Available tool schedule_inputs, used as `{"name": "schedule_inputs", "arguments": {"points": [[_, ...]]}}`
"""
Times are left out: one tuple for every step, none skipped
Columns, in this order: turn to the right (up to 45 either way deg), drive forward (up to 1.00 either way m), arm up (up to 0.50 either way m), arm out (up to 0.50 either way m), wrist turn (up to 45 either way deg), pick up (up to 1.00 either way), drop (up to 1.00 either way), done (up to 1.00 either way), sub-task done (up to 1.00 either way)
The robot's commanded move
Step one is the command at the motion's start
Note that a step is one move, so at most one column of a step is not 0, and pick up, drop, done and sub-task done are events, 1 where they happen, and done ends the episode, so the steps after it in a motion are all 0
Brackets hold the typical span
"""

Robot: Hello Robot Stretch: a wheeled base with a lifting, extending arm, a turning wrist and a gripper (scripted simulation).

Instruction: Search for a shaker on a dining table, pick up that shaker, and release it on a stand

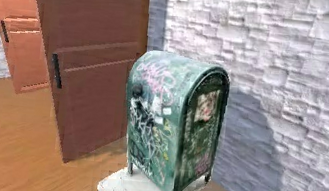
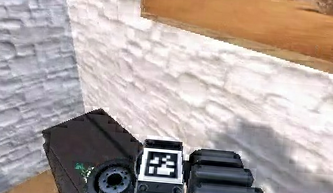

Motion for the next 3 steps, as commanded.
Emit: {"name": "schedule_inputs", "arguments": {"points": [[12.0,0.00,0.00,0.00,0.0,0.00,0.00,0.00,0.00],[-45.0,0.00,0.00,0.00,0.0,0.00,0.00,0.00,0.00],[-39.0,0.00,0.00,0.00,0.0,0.00,0.00,0.00,0.00]]}}
